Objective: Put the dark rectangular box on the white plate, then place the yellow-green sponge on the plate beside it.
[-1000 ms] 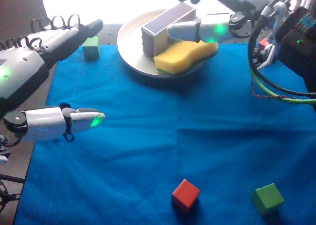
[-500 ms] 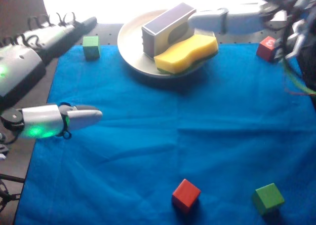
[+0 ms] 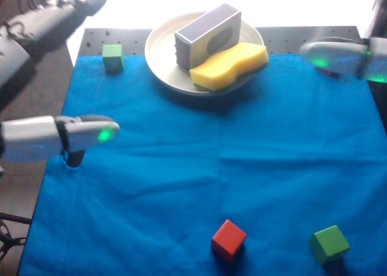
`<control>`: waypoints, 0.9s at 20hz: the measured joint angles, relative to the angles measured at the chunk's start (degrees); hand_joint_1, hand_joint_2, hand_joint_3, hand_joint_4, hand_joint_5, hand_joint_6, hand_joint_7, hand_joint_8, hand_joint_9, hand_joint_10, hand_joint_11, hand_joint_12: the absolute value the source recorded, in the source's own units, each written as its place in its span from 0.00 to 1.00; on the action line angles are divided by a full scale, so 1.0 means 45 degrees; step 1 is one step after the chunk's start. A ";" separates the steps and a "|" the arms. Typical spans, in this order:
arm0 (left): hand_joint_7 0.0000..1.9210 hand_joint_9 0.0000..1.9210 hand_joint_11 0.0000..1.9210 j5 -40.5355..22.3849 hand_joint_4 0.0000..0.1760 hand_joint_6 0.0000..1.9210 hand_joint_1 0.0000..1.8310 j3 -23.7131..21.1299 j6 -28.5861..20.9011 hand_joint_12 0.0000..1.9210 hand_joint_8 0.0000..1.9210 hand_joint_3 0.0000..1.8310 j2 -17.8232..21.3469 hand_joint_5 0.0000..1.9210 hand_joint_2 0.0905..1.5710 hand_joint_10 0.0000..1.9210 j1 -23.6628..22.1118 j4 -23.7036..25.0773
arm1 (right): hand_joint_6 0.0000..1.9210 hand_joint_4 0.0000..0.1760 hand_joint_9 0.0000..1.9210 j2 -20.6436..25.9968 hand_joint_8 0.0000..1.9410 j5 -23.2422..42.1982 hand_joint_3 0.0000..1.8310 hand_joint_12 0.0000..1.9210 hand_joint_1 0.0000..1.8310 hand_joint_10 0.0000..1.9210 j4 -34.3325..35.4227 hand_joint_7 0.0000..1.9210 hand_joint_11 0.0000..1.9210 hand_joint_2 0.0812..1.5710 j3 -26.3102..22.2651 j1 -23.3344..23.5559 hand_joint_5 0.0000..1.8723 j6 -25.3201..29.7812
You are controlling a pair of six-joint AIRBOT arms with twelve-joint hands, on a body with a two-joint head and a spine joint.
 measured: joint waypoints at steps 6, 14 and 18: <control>0.02 0.01 0.02 -0.1083 0.97 0.00 0.12 -0.0126 -0.0359 0.01 0.00 0.01 0.0151 0.00 0.61 0.00 0.0520 -0.0044 | 0.00 0.80 0.03 0.0976 0.00 0.3089 0.00 0.00 0.30 0.00 0.1821 0.06 0.00 0.62 -0.2030 -0.3449 0.06 -0.0559; 0.00 0.00 0.00 -0.1540 0.90 0.00 0.11 0.0316 -0.1739 0.00 0.00 0.01 0.0039 0.00 0.67 0.00 0.0729 -0.0180 | 0.00 0.84 0.02 0.1103 0.00 0.4352 0.00 0.02 0.22 0.00 0.3245 0.04 0.03 0.65 -0.2681 -0.4634 0.01 -0.0695; 0.00 0.00 0.00 -0.2016 0.99 0.00 0.01 0.0588 -0.2472 0.00 0.00 0.01 -0.0204 0.00 0.72 0.00 0.0738 -0.0408 | 0.00 0.84 0.01 0.1107 0.00 0.4362 0.00 0.00 0.36 0.00 0.3215 0.05 0.00 0.56 -0.2681 -0.4634 0.02 -0.0699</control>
